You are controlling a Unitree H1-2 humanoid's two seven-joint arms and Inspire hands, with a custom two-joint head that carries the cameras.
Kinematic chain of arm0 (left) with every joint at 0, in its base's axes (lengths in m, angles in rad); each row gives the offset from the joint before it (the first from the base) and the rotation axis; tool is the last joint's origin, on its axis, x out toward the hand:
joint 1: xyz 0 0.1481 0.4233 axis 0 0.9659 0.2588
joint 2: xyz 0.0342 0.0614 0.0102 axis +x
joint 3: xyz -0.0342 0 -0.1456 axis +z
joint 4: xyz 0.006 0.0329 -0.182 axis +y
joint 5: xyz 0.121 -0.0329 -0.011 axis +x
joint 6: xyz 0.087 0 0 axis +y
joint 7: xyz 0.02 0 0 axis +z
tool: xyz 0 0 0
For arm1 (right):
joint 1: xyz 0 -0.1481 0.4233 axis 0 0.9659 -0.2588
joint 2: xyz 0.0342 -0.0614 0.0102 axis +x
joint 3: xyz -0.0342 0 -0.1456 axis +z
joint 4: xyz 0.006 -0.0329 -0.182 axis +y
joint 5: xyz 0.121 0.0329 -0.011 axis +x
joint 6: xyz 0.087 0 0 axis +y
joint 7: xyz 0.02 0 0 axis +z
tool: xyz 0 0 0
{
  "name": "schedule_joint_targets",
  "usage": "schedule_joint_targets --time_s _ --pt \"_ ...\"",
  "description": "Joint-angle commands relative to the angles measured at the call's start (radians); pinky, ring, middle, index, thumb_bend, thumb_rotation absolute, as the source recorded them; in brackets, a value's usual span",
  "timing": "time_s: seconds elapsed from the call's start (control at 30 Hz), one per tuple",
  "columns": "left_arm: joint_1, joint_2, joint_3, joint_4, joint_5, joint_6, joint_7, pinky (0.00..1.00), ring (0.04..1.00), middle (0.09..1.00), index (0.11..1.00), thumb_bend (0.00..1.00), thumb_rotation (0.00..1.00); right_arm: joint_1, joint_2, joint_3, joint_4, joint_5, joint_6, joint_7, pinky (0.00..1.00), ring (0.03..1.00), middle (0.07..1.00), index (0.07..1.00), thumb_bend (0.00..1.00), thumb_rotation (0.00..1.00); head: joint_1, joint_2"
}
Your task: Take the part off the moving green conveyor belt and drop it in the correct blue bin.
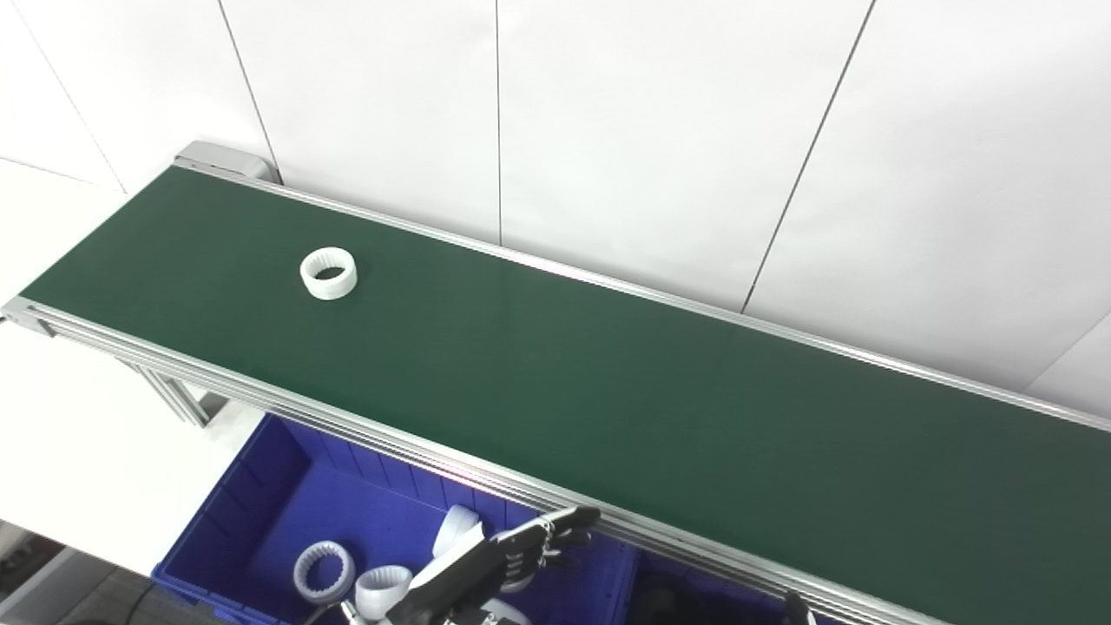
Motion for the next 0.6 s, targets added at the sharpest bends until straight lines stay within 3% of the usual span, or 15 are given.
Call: schedule_joint_targets --time_s 0.0,0.2,0.43,0.57 --pt "-0.017 0.001 0.018 -0.058 -0.027 -0.034 0.026 0.81 0.908 0.947 0.912 0.9 0.6 -0.004 0.002 -0.003 -0.012 -0.006 -0.035 0.0 1.0 1.0 1.0 1.0 0.96 0.49 -0.002 0.0" --pt "-0.117 0.007 0.076 -0.15 0.03 -0.001 0.103 0.81 0.906 0.947 0.913 0.89 0.59 -0.019 0.008 -0.005 0.016 -0.013 -0.063 -0.01 1.0 1.0 1.0 1.0 0.98 0.48 -0.019 -0.001" --pt "-0.258 0.014 0.11 -0.204 0.136 0.161 0.163 0.88 0.952 0.992 0.963 0.83 0.62 -0.031 0.018 -0.002 0.034 -0.022 -0.074 -0.014 1.0 1.0 1.0 1.0 0.98 0.48 -0.038 -0.008" --pt "-0.344 0.011 0.128 -0.211 0.213 0.25 0.2 0.9 0.962 0.999 0.972 0.78 0.57 -0.033 0.023 -0.004 0.044 -0.018 -0.089 -0.017 1.0 1.0 1.0 1.0 0.98 0.47 -0.038 -0.01"
